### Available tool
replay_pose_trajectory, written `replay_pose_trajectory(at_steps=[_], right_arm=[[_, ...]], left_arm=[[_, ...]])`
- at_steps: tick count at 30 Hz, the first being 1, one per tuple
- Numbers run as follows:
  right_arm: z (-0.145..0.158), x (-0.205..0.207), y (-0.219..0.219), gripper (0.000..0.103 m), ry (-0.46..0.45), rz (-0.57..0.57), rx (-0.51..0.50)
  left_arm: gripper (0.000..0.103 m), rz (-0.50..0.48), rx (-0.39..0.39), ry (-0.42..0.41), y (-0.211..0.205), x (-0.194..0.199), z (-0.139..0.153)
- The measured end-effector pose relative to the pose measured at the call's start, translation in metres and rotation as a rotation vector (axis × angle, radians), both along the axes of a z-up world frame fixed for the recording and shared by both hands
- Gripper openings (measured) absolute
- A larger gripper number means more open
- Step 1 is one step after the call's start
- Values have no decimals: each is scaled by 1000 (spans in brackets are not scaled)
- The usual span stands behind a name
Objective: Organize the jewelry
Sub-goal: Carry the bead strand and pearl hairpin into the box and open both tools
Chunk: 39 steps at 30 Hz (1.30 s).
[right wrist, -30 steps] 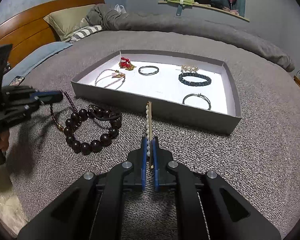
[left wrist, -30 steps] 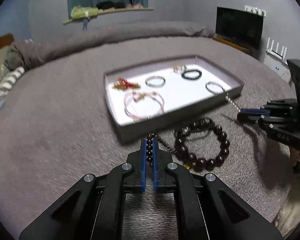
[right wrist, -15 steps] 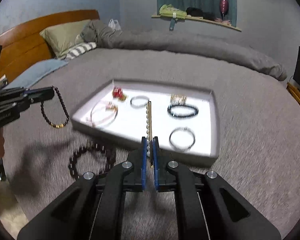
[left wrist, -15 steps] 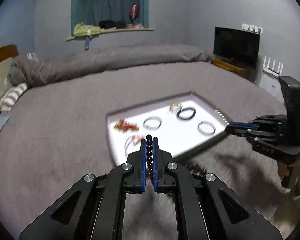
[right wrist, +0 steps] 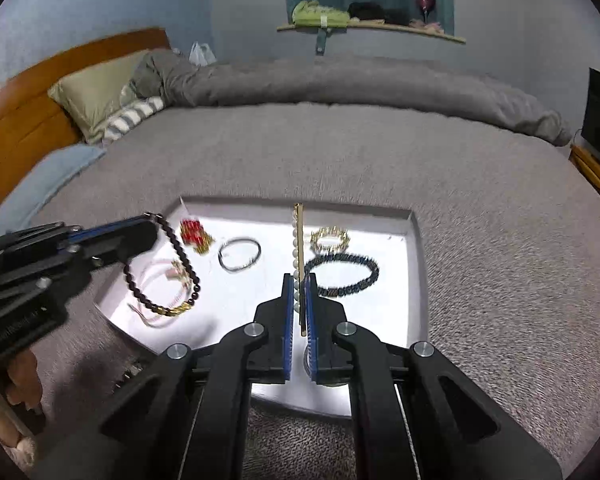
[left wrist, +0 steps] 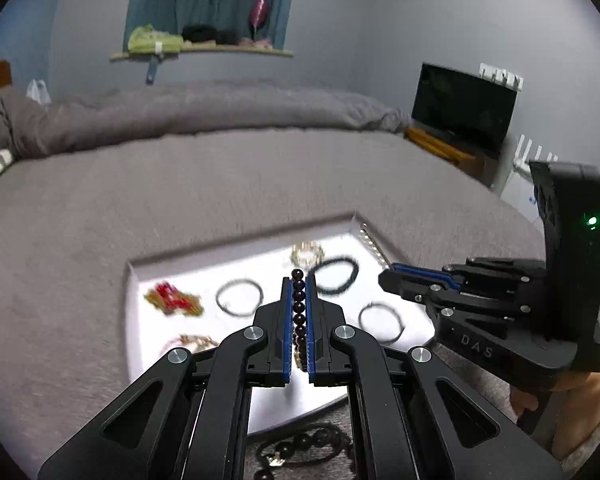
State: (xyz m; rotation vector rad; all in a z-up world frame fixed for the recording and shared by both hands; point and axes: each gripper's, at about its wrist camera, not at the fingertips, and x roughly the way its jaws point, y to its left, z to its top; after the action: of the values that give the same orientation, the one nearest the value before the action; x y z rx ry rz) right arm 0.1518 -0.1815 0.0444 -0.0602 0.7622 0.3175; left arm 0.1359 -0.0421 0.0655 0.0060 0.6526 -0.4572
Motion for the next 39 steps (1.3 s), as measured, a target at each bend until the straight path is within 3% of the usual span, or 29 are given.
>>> replay_pose_trajectory(at_steps=[5,10,16,39], right_arm=[[-25,8,8,6,87,28,-23],[-39,11,20,6,130,46,-46],[-42,9,22,6,132,40,-68],[-49,22,16,6,171,19,-14]], left_arm=[[6,10,10,99,7,21,-33],[6,47,55,138,16,29,-50],[6,56,119,133,10,29,-59],[6,50,171,139,0,39,-73]])
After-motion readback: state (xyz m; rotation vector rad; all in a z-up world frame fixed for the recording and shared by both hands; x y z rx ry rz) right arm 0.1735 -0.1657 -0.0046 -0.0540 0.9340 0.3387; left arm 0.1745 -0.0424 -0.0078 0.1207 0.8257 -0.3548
